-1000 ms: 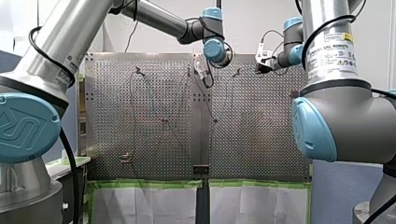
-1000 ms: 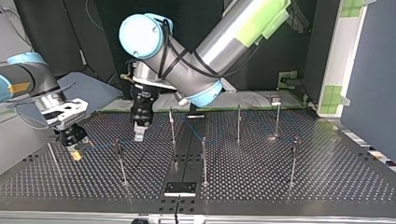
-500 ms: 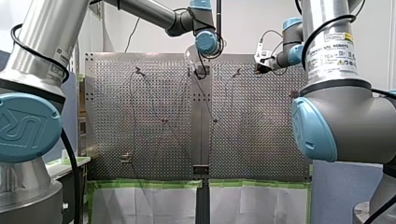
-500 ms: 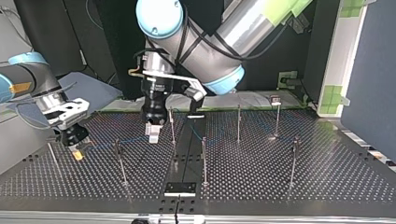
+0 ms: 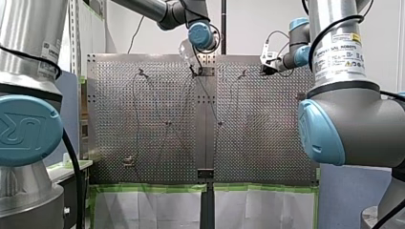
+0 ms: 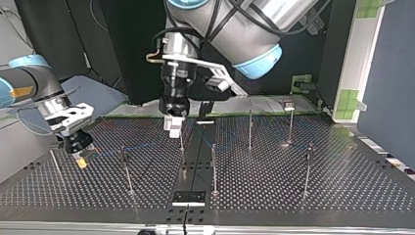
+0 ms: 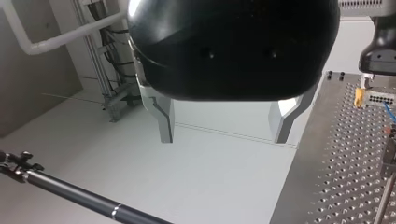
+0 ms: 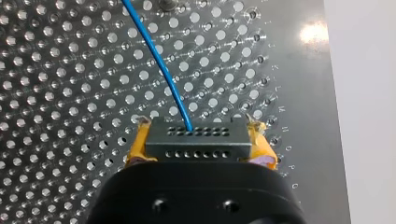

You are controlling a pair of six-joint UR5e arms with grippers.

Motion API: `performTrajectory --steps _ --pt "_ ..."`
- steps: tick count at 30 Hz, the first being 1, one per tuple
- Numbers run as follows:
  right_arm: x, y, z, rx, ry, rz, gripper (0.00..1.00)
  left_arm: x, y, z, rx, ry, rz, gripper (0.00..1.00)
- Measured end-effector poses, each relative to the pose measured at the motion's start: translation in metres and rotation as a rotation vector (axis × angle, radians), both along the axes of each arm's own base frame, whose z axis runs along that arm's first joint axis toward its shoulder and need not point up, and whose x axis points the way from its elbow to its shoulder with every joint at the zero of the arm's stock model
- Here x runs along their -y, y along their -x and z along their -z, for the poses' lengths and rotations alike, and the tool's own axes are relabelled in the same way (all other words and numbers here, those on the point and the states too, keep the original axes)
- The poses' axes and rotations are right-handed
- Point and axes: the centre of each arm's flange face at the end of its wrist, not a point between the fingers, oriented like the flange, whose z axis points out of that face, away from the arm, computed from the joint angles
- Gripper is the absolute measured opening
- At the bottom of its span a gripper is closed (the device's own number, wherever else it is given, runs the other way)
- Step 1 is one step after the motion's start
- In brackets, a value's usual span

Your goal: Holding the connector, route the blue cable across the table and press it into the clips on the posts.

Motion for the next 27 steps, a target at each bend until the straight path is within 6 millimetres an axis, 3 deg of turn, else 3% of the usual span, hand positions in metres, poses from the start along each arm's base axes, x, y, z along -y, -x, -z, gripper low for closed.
performTrajectory --steps 20,27 --pt "0.0 -0.001 0.0 0.0 0.0 -0.001 0.0 -0.046 0.057 -0.005 0.02 0.021 0.017 0.99" --pt "-0.001 -0.002 0.0 0.0 0.0 -0.005 0.0 -0.045 0.056 0.023 0.005 0.058 0.04 0.99"
